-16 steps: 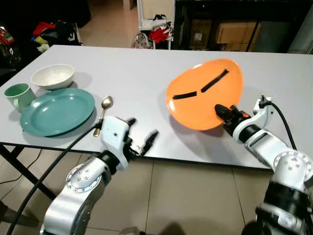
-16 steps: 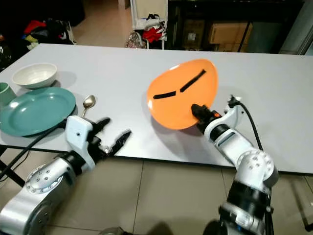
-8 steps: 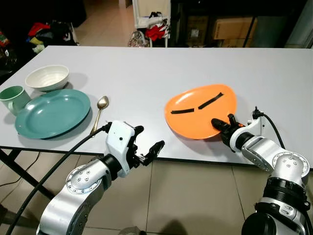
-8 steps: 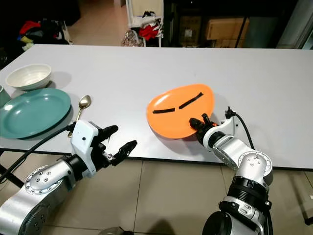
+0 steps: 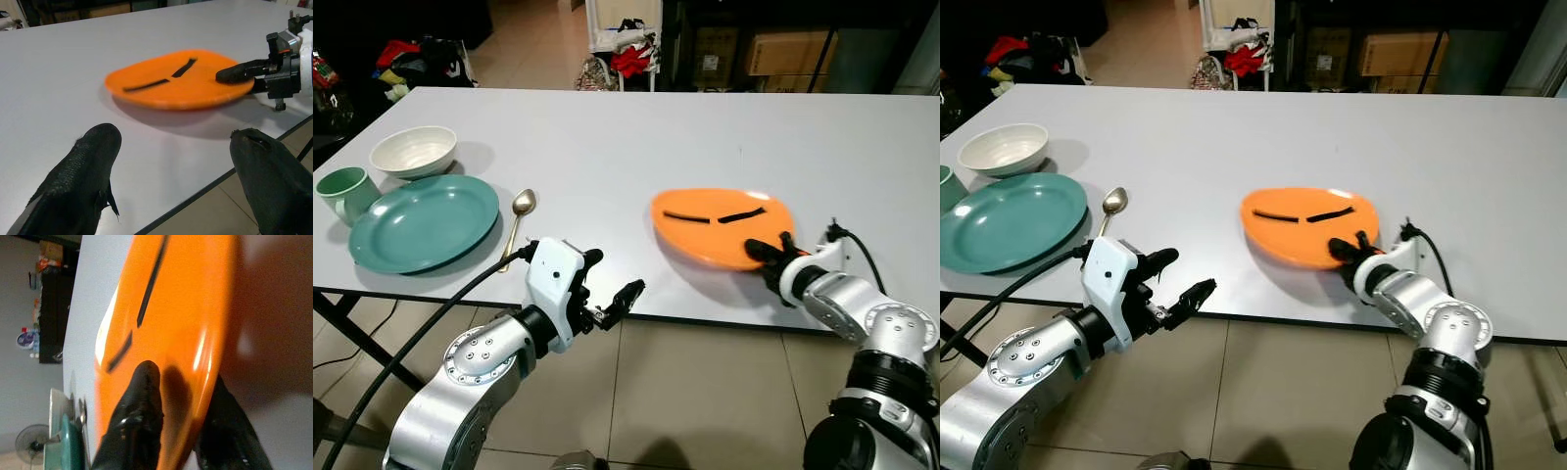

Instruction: Setting the table

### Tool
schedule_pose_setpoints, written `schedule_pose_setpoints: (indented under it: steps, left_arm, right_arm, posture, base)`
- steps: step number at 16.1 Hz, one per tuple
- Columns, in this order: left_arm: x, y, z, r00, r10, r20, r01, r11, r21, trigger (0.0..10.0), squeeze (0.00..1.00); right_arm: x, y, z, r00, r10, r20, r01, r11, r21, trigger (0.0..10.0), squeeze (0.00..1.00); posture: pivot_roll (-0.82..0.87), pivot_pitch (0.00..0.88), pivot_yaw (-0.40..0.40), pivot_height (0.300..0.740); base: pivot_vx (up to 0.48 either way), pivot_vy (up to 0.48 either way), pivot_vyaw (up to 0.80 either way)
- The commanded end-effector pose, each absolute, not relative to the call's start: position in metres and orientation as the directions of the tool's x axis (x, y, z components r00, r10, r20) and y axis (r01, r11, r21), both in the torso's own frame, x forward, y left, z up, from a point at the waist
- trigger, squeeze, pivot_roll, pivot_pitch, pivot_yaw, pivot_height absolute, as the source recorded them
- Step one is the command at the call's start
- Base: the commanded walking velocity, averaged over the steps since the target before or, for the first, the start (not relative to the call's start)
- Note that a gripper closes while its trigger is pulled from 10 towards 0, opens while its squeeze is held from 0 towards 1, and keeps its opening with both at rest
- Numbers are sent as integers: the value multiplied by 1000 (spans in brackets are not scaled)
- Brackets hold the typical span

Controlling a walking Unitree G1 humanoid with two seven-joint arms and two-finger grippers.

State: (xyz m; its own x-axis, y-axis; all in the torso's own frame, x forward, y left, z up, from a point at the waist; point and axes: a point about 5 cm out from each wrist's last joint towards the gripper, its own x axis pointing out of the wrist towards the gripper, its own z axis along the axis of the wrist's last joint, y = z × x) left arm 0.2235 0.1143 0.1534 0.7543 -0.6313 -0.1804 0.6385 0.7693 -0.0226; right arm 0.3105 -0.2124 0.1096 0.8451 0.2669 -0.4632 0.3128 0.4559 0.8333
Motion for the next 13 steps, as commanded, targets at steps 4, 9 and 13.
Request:
schedule_pose_setpoints:
  steps: [4,9,13]
  left_arm:
    - [223,115,155,746,-638,-189,648,762,-15,10000,0]
    - [222,115,154,750,-635,-185,643,765,-19,10000,0]
    - [221,127,155,826,-539,-161,548,836,12,10000,0]
  right_arm:
    - [302,-228,120,863,224,-453,320,450,833,10000,875]
    - [270,-245,126,872,165,-460,350,445,824,10000,867]
    - [225,-230,154,874,87,-478,225,799,557,10000,847]
  posture:
    - [59,18,72,740]
    - [48,11,64,740]
    - [-1,4,94,740]
  base:
    - [0,0,0]
    - [0,0,0]
    - [0,0,0]
